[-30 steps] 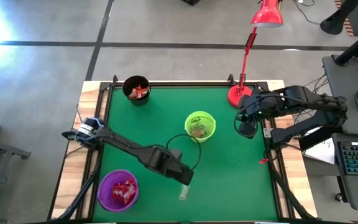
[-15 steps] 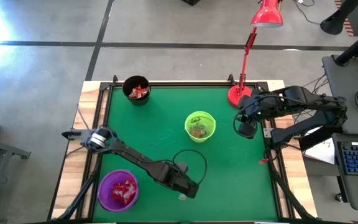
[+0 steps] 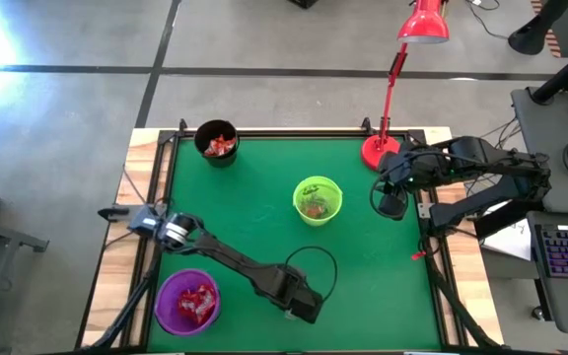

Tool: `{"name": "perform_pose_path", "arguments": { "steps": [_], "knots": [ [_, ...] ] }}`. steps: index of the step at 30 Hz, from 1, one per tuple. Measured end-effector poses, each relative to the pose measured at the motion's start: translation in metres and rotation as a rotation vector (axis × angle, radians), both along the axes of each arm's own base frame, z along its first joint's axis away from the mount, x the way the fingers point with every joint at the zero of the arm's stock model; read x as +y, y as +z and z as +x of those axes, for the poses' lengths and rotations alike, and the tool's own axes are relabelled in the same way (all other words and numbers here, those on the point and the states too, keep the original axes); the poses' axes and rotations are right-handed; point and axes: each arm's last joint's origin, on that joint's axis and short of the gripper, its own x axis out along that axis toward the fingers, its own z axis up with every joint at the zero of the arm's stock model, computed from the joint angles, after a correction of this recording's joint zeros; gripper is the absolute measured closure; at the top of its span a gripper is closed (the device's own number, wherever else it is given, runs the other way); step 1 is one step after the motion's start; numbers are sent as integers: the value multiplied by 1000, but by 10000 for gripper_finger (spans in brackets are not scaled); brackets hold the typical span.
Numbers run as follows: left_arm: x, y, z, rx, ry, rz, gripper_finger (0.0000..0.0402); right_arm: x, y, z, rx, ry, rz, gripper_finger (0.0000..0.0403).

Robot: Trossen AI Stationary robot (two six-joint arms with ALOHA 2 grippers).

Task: Sort candy
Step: Put the green gummy into the green bucket

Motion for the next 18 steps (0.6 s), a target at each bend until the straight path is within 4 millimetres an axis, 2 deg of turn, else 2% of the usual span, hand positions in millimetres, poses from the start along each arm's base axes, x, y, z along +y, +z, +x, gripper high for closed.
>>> {"name": "perform_pose_path", "arguments": {
  "steps": [4, 11, 18],
  "knots": [
    [0, -2, -1, 88, -46, 56, 300, 0, 0, 0, 2, 0, 0, 296],
    [-1, 8, 5, 122, -247, 133, 390, 0, 0, 0, 3, 1, 0, 300],
    [13, 34, 7, 129, -293, 242, 399, 0, -1, -2, 18, 2, -2, 296]
  ]
}}
